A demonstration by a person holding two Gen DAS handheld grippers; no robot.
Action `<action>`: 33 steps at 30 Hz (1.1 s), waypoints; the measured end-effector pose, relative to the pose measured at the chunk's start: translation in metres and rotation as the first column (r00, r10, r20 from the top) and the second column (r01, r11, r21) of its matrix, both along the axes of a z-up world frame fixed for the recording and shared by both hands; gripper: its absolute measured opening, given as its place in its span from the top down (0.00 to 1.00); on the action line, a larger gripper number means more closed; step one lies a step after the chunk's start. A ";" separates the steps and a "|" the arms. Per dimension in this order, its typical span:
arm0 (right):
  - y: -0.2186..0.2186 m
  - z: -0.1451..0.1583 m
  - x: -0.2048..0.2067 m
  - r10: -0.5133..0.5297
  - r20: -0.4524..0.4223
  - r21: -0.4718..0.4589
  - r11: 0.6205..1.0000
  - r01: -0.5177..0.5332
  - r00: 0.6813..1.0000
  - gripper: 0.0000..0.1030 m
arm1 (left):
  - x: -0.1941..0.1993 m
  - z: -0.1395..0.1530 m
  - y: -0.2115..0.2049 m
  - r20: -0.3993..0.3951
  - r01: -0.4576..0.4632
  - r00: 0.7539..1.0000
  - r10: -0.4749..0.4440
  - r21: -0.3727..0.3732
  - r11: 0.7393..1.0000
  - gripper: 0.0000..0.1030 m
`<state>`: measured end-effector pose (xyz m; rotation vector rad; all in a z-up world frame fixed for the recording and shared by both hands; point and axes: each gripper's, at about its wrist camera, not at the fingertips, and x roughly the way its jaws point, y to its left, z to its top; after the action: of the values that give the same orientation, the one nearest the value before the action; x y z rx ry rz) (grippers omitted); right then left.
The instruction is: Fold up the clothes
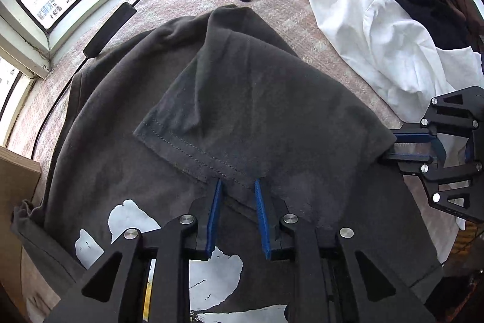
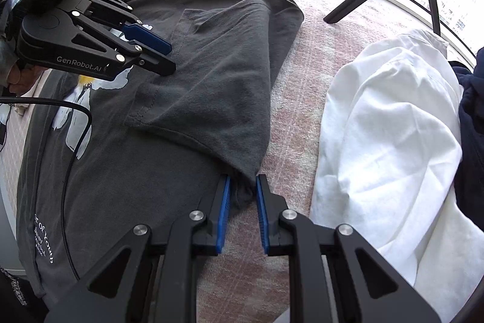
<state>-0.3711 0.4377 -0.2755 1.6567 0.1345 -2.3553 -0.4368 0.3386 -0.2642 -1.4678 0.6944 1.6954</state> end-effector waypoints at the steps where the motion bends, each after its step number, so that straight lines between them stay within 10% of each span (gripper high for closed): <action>1: 0.001 0.000 0.000 -0.002 0.000 -0.003 1.000 0.002 1.000 0.83 | 0.000 0.001 -0.001 0.017 0.002 1.000 -0.002 -0.001 1.000 0.97; 9: 0.001 0.000 0.000 -0.004 0.003 0.000 1.000 0.004 1.000 0.83 | -0.018 0.011 -0.013 0.027 -0.032 0.999 0.033 -0.018 0.999 0.96; 14: -0.003 -0.001 -0.001 0.006 0.012 0.021 1.000 -0.007 1.000 0.83 | -0.027 0.028 -0.014 0.034 -0.059 0.998 0.057 0.050 0.997 0.64; 33: -0.006 -0.005 0.002 0.012 0.030 0.036 0.999 -0.013 0.999 0.84 | -0.062 0.010 0.001 -0.159 -0.112 0.981 0.113 0.013 0.994 0.98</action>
<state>-0.3692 0.4315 -0.2801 1.7011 0.1832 -2.3315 -0.4985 0.3394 -0.2537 -1.4023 0.7035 1.9157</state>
